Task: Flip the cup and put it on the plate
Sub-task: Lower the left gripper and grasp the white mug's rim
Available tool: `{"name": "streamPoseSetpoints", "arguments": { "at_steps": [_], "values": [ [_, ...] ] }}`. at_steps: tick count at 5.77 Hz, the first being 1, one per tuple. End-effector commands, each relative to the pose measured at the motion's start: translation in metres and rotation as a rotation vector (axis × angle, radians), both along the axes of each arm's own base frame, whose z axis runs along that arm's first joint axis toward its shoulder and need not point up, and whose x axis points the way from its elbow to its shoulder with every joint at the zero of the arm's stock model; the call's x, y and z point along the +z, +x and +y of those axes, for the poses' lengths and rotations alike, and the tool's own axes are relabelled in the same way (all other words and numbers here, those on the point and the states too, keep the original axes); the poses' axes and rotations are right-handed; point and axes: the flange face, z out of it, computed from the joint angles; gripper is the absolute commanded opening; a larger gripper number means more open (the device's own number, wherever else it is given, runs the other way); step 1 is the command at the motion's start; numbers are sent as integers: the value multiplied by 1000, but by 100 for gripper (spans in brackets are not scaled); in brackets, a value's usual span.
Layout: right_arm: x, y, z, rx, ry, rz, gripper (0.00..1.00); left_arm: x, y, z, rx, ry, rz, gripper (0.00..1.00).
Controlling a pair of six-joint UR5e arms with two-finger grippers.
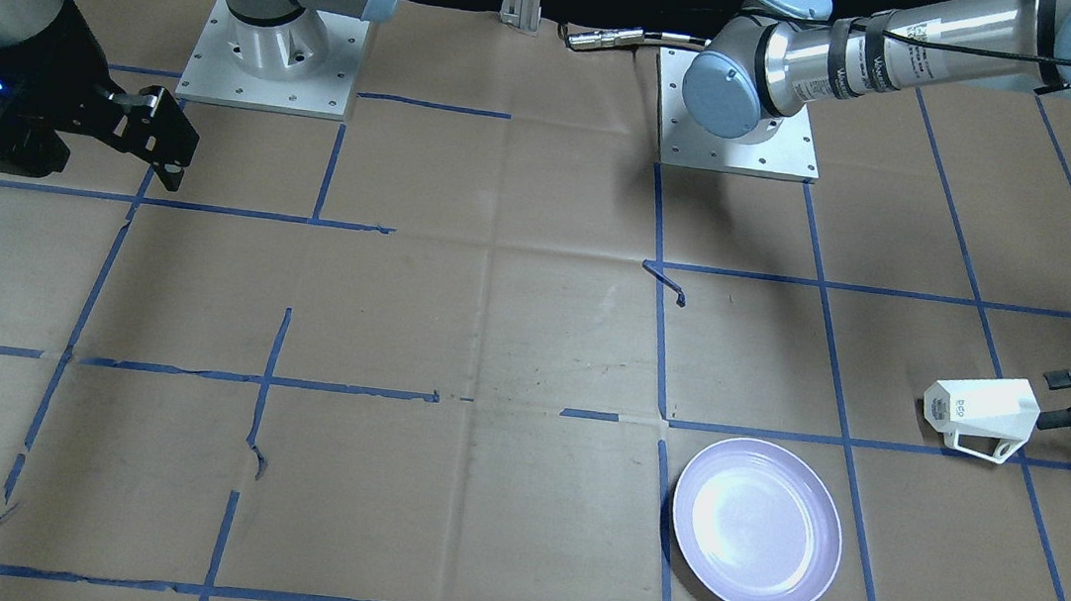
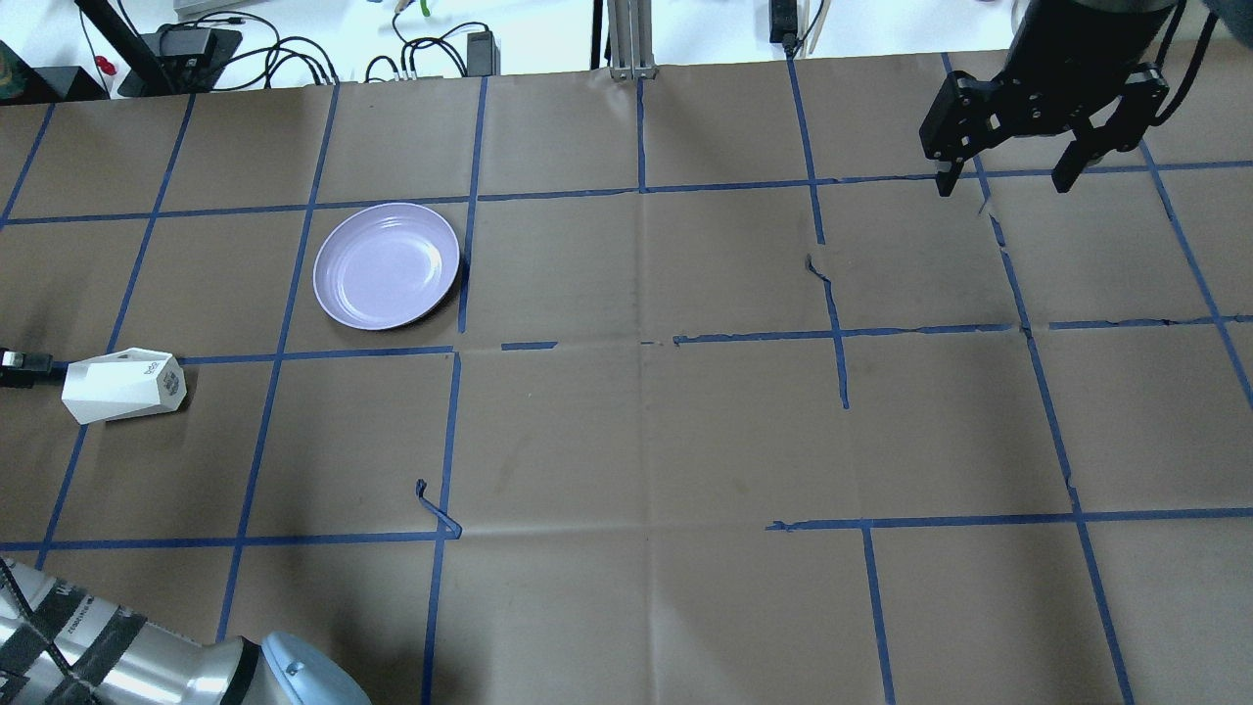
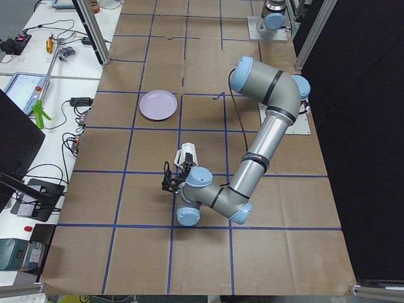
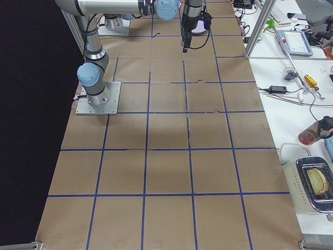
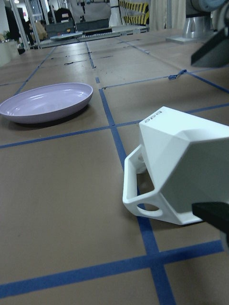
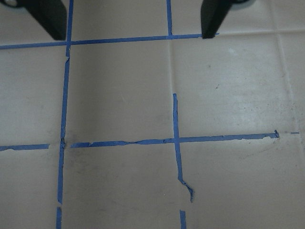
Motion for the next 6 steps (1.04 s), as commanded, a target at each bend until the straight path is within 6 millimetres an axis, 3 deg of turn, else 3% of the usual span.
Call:
{"name": "streamPoseSetpoints", "arguments": {
  "at_steps": [1, 4, 5, 6],
  "values": [
    [0, 0, 0, 0, 0, 0, 100, -22, -16, 9, 6, 65, 162, 99],
    [0, 0, 0, 0, 0, 0, 100, -20, -18, 6, 54, 59, 190, 99],
    [0, 0, 0, 0, 0, 0, 100, -19, -17, 1, 109, 42, 204, 62],
    [0, 0, 0, 0, 0, 0, 100, -20, -17, 3, 101, 50, 207, 12]
  ]
}}
